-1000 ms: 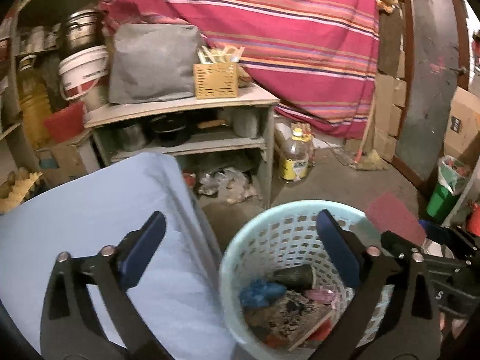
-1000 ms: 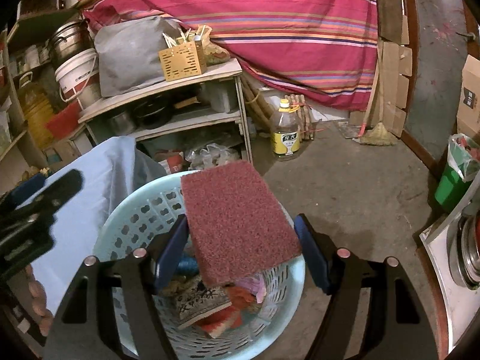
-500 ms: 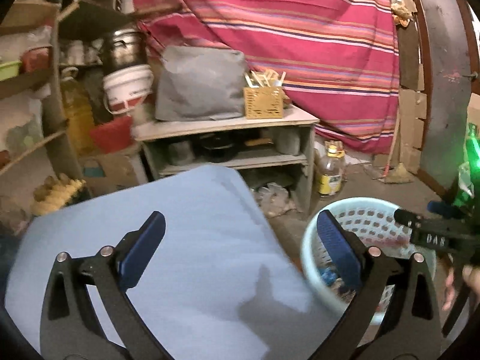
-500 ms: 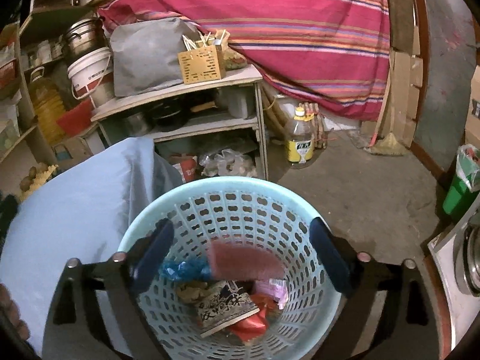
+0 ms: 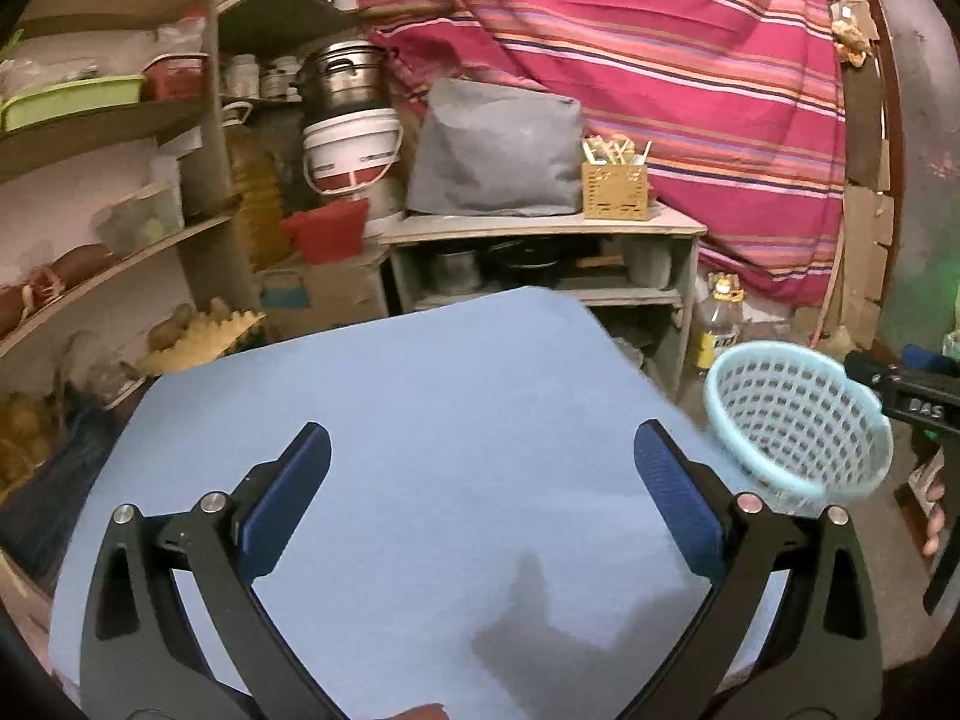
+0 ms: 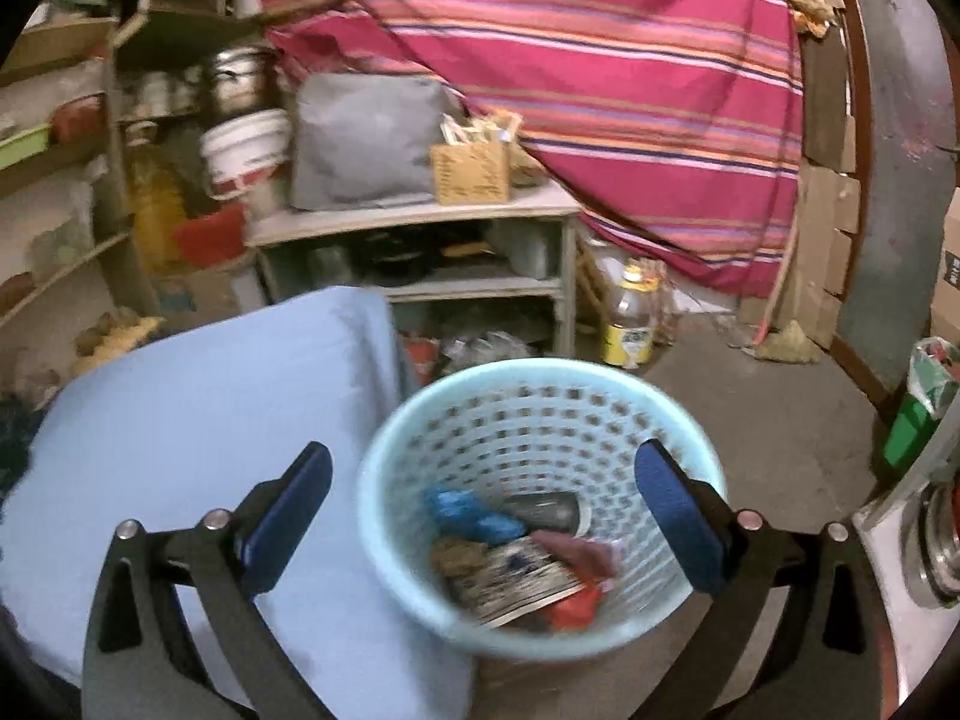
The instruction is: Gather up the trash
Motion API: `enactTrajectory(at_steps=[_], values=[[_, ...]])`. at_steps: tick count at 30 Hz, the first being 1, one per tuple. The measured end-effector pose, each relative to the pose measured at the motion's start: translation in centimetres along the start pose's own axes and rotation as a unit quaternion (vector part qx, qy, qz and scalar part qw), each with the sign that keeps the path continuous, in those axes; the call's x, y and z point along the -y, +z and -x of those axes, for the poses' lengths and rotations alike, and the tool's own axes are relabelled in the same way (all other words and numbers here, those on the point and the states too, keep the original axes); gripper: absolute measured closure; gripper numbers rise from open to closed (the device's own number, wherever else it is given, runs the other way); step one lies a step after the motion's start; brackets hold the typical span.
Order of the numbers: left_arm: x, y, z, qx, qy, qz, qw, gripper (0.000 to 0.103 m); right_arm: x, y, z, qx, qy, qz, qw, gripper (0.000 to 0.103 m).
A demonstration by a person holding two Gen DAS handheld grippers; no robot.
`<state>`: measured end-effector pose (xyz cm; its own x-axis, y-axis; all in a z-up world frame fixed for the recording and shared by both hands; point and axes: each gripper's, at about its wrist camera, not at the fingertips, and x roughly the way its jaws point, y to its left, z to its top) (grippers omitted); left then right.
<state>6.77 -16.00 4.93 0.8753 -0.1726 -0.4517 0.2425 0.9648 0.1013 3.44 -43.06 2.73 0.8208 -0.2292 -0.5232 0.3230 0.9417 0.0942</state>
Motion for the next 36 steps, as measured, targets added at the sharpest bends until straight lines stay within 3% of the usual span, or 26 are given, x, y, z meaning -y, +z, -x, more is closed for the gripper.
enactTrajectory(at_steps=[2, 8, 13, 18, 23, 25, 36], values=[[-1.1, -1.2, 1.1, 0.004, 0.018, 0.007, 0.9998, 0.005, -1.9, -1.2, 1.6, 0.007, 0.009, 0.004, 1.0, 0.004], [-4.4, -4.5, 3.4, -0.002, 0.024, 0.029, 0.9993, 0.005, -6.9, -5.1, 4.9, 0.031, 0.005, 0.033, 0.999, 0.004], [-7.5, -7.1, 3.8, -0.025, -0.002, 0.077, 0.9967, 0.005, -10.6, -7.7, 7.0, 0.046, 0.027, 0.051, 0.997, 0.004], [-9.7, -9.1, 4.5, -0.019, 0.013, 0.1, 0.9947, 0.005, -13.5, -9.5, 7.7, 0.061, 0.032, 0.08, 0.994, 0.004], [-9.6, -9.6, 5.5, 0.019, 0.085, 0.072, 0.9936, 0.005, -14.6, -10.2, 7.5, 0.059, 0.04, 0.077, 0.995, 0.004], [-9.4, -10.0, 5.5, 0.02, 0.095, 0.062, 0.9934, 0.005, -14.5, -10.3, 7.5, 0.059, 0.042, 0.077, 0.994, 0.004], [-9.0, -10.2, 4.7, 0.008, 0.07, 0.062, 0.9956, 0.005, -14.6, -9.9, 6.6, 0.064, 0.036, 0.07, 0.995, 0.004]])
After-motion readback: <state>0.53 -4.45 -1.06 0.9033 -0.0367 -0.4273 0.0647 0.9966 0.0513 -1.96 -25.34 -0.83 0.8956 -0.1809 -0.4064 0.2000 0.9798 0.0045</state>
